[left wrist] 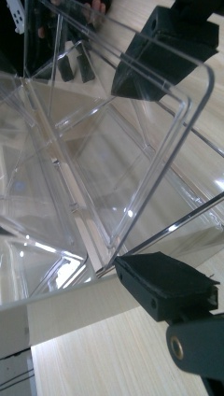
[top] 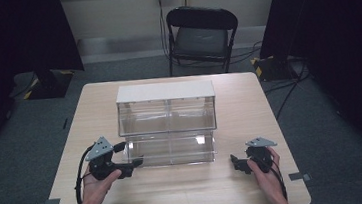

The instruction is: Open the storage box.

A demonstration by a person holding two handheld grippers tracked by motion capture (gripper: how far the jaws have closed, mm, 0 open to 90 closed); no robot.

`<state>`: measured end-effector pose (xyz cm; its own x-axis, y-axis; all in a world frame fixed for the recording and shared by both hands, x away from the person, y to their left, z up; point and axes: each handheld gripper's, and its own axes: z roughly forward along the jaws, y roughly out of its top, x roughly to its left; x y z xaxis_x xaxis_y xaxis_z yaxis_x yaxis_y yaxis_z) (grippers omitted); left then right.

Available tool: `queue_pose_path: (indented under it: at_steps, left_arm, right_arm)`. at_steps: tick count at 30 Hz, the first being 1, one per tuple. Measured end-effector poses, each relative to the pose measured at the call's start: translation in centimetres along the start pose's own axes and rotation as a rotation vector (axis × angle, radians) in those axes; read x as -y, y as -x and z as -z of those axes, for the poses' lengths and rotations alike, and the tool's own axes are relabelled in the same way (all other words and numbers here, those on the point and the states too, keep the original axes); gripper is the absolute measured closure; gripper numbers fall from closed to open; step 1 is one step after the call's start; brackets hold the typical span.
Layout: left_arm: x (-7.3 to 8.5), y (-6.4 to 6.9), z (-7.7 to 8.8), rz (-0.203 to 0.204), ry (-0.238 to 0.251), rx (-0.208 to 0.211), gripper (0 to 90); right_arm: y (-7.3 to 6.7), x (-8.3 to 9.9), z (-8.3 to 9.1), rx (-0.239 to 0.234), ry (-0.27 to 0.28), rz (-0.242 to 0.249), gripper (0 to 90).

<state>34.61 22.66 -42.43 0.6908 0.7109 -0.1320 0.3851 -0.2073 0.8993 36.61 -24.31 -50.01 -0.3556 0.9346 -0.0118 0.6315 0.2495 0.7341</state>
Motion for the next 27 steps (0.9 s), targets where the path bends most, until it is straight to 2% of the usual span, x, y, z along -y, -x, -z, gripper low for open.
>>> queue_pose_path:
  at_steps: [6,9,12,14,17,18,22,24,25,26,27]
  left_arm:
    - [-0.4,-0.2,0.3,0.006,0.035,-0.018,15.7]
    - [-0.5,-0.2,0.4,-0.006,0.032,-0.021,15.7]
    - [-0.5,-0.2,0.4,0.003,0.032,-0.018,15.6]
    - [-0.5,-0.2,0.3,0.028,0.032,-0.003,15.6]
    - [-0.5,-0.3,0.3,0.007,0.025,-0.018,15.5]
    - [-0.6,-0.2,0.3,0.016,0.029,-0.016,15.5]
    - [-0.9,-0.3,0.4,0.01,0.032,-0.019,15.6]
    - [-1.0,-0.3,0.4,0.025,0.038,-0.005,15.7]
    - [-1.1,-0.4,0.4,0.047,0.043,0.011,15.8]
    - [-1.2,-0.4,0.4,0.049,0.045,0.005,15.8]
    - [-1.2,-0.3,0.5,0.028,0.038,-0.009,15.6]
  right_arm:
    - [0.0,0.0,0.0,0.0,0.0,0.0,12.4]
    - [0.0,0.0,0.0,0.0,0.0,0.0,12.4]
    - [0.0,0.0,0.0,0.0,0.0,0.0,12.4]
    - [0.0,0.0,0.0,0.0,0.0,0.0,12.4]
    - [0.0,0.0,0.0,0.0,0.0,0.0,12.4]
    - [0.0,0.0,0.0,0.0,0.0,0.0,12.4]
    - [0.0,0.0,0.0,0.0,0.0,0.0,12.4]
    - [0.0,0.0,0.0,0.0,0.0,0.0,12.4]
    - [0.0,0.0,0.0,0.0,0.0,0.0,12.4]
    - [0.0,0.0,0.0,0.0,0.0,0.0,12.4]
    - [0.0,0.0,0.0,0.0,0.0,0.0,12.4]
